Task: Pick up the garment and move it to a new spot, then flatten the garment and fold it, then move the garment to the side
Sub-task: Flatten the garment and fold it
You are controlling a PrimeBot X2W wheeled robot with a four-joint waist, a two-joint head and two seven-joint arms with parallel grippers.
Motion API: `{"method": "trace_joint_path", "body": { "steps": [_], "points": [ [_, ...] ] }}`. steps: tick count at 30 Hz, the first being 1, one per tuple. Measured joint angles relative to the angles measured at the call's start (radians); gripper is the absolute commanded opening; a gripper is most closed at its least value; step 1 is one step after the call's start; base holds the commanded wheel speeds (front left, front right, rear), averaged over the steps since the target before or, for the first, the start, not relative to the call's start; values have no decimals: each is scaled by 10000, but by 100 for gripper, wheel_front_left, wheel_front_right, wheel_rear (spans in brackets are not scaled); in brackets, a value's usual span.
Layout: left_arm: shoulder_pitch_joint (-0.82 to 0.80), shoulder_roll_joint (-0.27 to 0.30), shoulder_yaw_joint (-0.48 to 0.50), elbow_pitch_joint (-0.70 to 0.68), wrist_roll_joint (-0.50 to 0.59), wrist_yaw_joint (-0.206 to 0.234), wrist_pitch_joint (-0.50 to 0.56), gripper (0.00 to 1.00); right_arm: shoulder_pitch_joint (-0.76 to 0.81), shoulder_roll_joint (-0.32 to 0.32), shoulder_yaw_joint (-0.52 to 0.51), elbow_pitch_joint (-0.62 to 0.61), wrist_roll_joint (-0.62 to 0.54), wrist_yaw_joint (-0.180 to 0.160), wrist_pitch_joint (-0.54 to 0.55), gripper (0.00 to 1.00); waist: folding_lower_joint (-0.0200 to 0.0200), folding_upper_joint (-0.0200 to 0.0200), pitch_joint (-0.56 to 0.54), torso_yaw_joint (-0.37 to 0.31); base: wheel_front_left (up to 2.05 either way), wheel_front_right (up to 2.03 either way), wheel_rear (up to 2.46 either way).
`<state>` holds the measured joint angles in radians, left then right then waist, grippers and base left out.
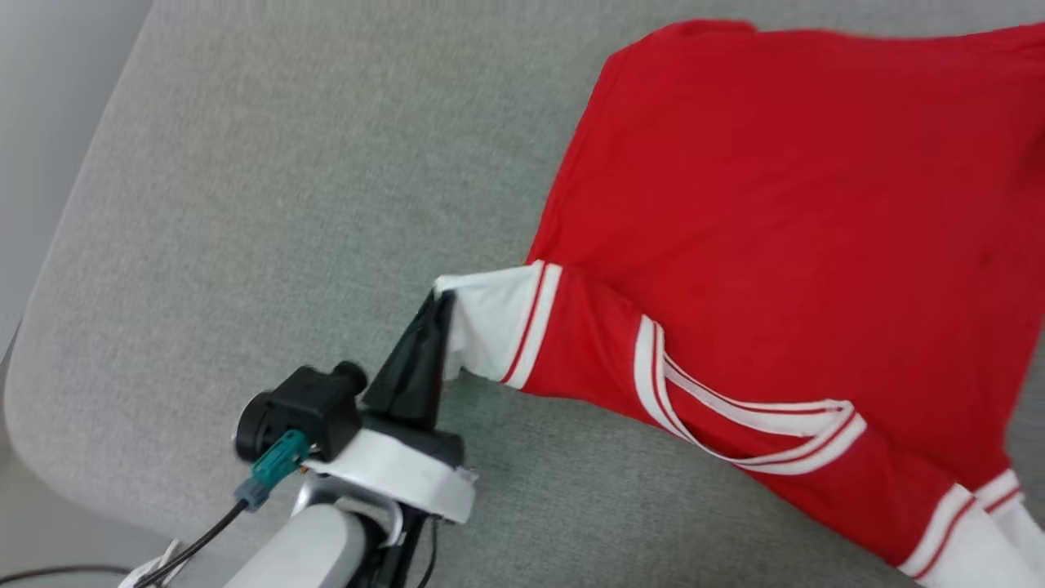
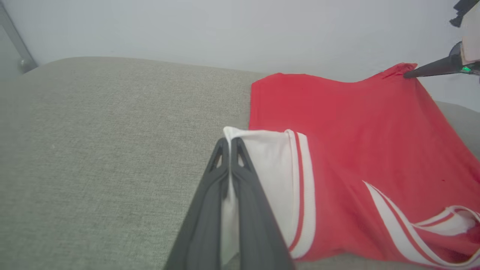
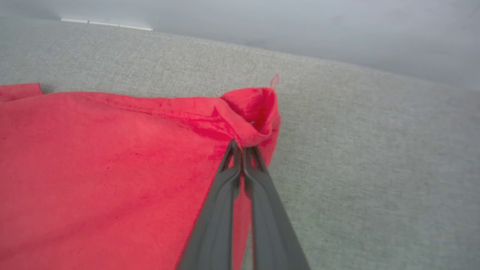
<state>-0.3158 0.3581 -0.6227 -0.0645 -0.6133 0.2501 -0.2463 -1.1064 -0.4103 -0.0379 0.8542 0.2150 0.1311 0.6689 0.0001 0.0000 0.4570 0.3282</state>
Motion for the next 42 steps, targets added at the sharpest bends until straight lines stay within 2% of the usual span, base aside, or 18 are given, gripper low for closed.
{"method": "trace_joint_path", "body": {
  "steps": [4, 8, 11, 16, 21, 25, 32, 33, 34, 35, 42],
  "points": [
    [517, 307, 232, 247, -265, 134, 71, 0, 558, -299, 993, -1093, 688, 0, 0, 0, 0, 0, -500, -435, 0, 0, 0],
    [1093, 715, 606, 431, -579, 334, 123, 0, 1754, -545, 1720, -2253, 1572, 2, 201, 0, 0, 0, -982, -1141, 0, 0, 0],
    [1386, 1014, 871, 512, -706, 531, 211, 0, 2953, -871, 2025, -3126, 2150, 0, 408, 0, -1, 0, -1416, -1666, 0, 0, 0],
    [2012, 1453, 1283, 635, -991, 851, 339, 0, 5388, -913, 1987, -4523, 2982, 0, 685, 0, -1, 0, -2091, -2620, 0, 0, 0],
    [2661, 1678, 1538, 640, -1271, 1154, 456, 0, 8028, -401, 1427, -5718, 3206, 0, 882, 0, -1, 0, -2705, -3544, 0, 0, 0],
    [3003, 1762, 1632, 616, -1394, 1310, 548, 0, 9944, 134, 1057, -6587, 2951, 0, 986, 0, -2, 0, -3130, -4140, 0, 0, 0],
    [3103, 1868, 1639, 617, -1478, 1340, 673, 0, 12765, 1505, 479, -7455, 2562, -2, 1705, 0, -4, 0, -3532, -4623, 0, 0, 0],
    [3103, 1898, 1653, 610, -1476, 1373, 673, 0, 13010, 1628, 426, -7549, 2560, 0, 1791, 39, -4, 0, -3509, -4631, 0, 0, 0],
    [3103, 1916, 1676, 610, -1476, 1377, 673, 0, 13157, 1793, 339, -7655, 2696, -4, 1772, 93, -4, 0, -3474, -4640, 0, 0, 0],
    [3101, 1925, 1689, 598, -1476, 1383, 675, 0, 13208, 1835, 370, -7820, 2642, -2, 1626, 100, -3, 0, -3444, -4652, 0, 0, 0],
    [2877, 1979, 1632, 314, -1356, 1459, 738, 0, 12277, 1868, 209, -8172, 2493, -2, -274, 100, -3, 0, -3207, -4647, 0, 0, 0]
  ]
}}
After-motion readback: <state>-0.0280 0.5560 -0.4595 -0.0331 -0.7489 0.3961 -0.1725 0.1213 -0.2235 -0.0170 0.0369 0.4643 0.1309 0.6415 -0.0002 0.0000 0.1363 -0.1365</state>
